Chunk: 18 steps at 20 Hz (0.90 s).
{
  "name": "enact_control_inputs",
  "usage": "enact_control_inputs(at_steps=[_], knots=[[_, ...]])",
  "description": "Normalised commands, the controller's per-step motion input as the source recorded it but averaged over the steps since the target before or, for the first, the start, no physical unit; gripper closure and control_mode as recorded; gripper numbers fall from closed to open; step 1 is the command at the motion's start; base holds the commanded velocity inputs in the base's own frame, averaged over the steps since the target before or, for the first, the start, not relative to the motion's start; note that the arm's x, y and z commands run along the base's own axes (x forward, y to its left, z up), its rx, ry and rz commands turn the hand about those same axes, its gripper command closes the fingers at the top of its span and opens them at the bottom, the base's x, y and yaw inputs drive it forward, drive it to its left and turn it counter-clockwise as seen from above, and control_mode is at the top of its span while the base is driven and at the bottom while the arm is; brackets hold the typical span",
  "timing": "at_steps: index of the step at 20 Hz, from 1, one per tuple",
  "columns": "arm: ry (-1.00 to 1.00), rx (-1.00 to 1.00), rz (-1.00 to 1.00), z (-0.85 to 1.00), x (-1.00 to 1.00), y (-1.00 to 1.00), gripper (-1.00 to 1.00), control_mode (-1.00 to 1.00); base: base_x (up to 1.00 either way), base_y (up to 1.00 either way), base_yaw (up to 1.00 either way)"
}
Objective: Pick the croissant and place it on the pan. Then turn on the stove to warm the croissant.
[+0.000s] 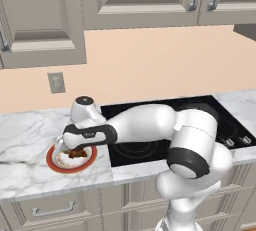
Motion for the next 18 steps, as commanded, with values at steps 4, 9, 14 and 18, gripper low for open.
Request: enact_control_inputs(at_steps=[4, 9, 14, 18], knots=[[0.0, -0.1, 0.0, -0.06, 0.0, 0.0, -1.0, -1.0, 0.0, 0.0, 0.0], [0.0, -0.09, 0.0, -0.09, 0.01, 0.0, -1.0, -1.0, 0.0, 0.0, 0.0], [0.0, -0.03, 0.0, -0.09, 0.17, 0.0, -1.0, -1.0, 0.0, 0.0, 0.0], [0.0, 0.0, 0.0, -0.06, 0.26, 0.0, -1.0, -1.0, 0.0, 0.0, 0.0]])
